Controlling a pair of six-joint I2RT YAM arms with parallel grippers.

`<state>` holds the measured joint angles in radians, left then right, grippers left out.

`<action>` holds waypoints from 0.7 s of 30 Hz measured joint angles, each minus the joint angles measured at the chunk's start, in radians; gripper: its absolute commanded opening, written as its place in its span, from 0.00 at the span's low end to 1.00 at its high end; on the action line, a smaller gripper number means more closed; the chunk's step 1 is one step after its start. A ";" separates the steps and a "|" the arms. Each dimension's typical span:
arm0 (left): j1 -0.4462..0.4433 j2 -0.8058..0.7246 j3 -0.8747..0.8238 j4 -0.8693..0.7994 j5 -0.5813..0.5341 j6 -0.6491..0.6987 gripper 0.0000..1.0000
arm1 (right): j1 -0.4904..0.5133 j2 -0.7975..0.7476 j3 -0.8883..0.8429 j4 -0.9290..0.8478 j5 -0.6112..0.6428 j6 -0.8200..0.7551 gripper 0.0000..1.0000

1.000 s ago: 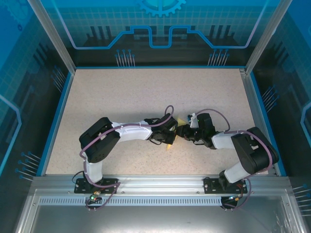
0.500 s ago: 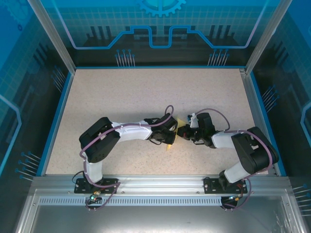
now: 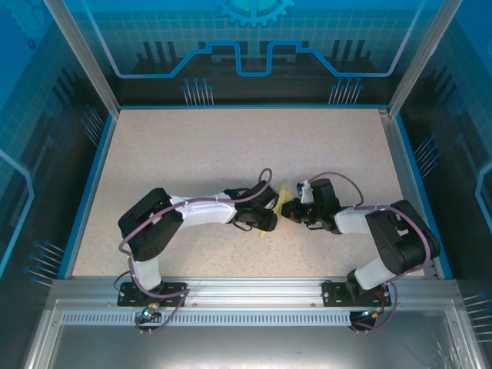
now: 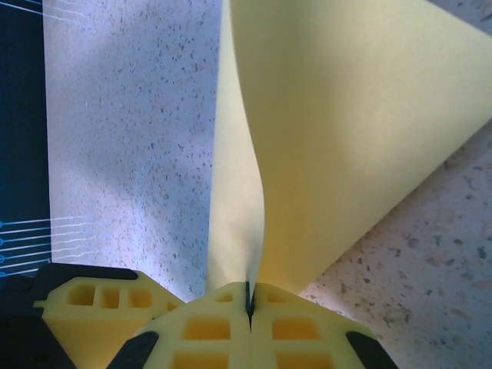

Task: Fold a paper plane with a square sheet of paper (pick it up from the middle)
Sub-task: Fold the wing for the fifth time at the center of the table.

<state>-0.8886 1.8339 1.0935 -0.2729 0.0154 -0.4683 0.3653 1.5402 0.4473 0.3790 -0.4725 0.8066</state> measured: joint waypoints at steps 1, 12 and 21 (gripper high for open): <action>-0.002 -0.002 -0.005 -0.003 -0.004 0.000 0.31 | 0.000 0.002 0.000 -0.003 0.000 -0.002 0.00; -0.014 -0.038 -0.053 -0.023 -0.034 0.000 0.30 | 0.000 0.015 0.019 -0.016 0.001 -0.011 0.00; -0.025 -0.042 -0.077 -0.030 -0.064 0.000 0.20 | -0.002 0.015 0.026 -0.039 0.002 -0.023 0.00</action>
<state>-0.9138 1.7924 1.0161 -0.3027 -0.0490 -0.4686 0.3634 1.5555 0.4728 0.3405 -0.4709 0.7837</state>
